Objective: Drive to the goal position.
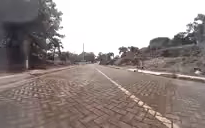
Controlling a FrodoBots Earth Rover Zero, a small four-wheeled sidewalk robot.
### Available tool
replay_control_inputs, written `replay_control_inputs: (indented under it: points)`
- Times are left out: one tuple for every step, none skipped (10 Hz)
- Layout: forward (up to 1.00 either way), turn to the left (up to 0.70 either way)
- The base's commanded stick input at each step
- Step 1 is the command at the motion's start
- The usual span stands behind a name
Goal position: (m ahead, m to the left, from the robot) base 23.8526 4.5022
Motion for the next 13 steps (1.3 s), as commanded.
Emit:
replay_control_inputs:
  points:
    - [0.70,0.00]
    - [0.70,0.00]
    - [0.70,0.00]
    - [0.70,0.00]
    - [0.70,0.00]
    - [0.70,0.00]
    - [0.70,0.00]
    - [0.70,0.00]
    - [0.70,0.00]
    - [0.70,0.00]
    - [0.70,0.00]
    - [0.70,0.00]
    - [0.70,0.00]
